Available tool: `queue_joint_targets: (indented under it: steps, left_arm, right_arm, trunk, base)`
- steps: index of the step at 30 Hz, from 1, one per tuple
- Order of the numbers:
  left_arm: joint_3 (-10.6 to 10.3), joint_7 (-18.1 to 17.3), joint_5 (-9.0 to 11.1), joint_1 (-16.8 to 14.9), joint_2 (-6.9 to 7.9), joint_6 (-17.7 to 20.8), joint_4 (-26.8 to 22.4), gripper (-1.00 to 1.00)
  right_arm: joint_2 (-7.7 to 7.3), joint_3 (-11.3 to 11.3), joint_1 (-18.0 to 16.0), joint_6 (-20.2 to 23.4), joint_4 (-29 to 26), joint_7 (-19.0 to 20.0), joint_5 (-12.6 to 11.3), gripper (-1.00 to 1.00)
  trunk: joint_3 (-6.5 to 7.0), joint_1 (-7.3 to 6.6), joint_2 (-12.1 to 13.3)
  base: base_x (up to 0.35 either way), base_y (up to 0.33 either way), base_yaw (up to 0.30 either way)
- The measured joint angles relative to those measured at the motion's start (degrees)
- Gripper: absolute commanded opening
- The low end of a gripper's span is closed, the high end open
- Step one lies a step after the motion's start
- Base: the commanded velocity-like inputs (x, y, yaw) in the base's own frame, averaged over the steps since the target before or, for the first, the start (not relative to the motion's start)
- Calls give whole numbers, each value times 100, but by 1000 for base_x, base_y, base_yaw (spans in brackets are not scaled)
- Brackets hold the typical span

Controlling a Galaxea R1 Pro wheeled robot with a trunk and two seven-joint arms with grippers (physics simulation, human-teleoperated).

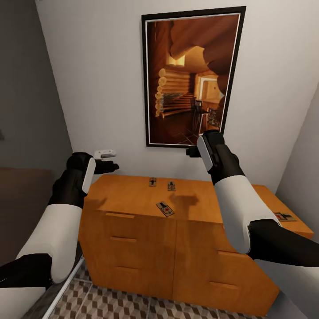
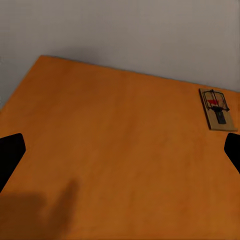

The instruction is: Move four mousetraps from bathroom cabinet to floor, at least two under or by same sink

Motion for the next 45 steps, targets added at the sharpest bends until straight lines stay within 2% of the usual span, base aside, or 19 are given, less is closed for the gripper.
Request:
queue_joint_targets:
  steps: [7,17,22,27,29,30,34,39,45]
  left_arm:
    - [-2,0,-11,0,-23,-1,98,100]
    - [-1,0,-46,-1,-176,-1,156,100]
    - [3,7,-22,-1,-240,-29,340,100]
    - [-27,38,-49,0,-289,-67,881,100]
    - [-65,45,-58,-2,-353,-82,1124,100]
    - [-98,49,-59,-7,-438,-102,1311,100]
    - [-131,61,-92,-35,-585,-164,1527,100]
    - [-148,67,-87,-141,-730,-248,1498,100]
    - [-148,117,-95,-174,-773,-271,1321,100]
  right_arm:
    - [0,-4,0,3,25,-6,-105,100]
    - [0,-1,1,4,123,14,-152,100]
    - [0,5,1,4,678,25,-162,100]
    - [0,6,0,4,1260,19,-162,100]
    - [0,6,0,5,1404,13,-159,100]
    - [0,6,0,4,1494,14,-159,100]
    - [0,7,-3,4,1587,20,-153,100]
    - [0,7,-1,4,1628,31,-152,100]
    - [0,7,0,4,1638,36,-156,100]
  trunk:
    - [0,0,0]
    - [0,0,0]
    - [0,0,0]
    - [-1,0,1]
    - [0,0,0]
    - [-1,0,1]
    - [0,0,0]
    - [0,0,0]
    - [0,0,0]
  base:
    - [0,0,113]
    - [0,0,19]
    - [0,0,2]
    - [0,0,0]
    - [0,0,0]
    - [0,0,0]
    - [0,0,0]
    - [0,0,0]
    - [0,0,0]
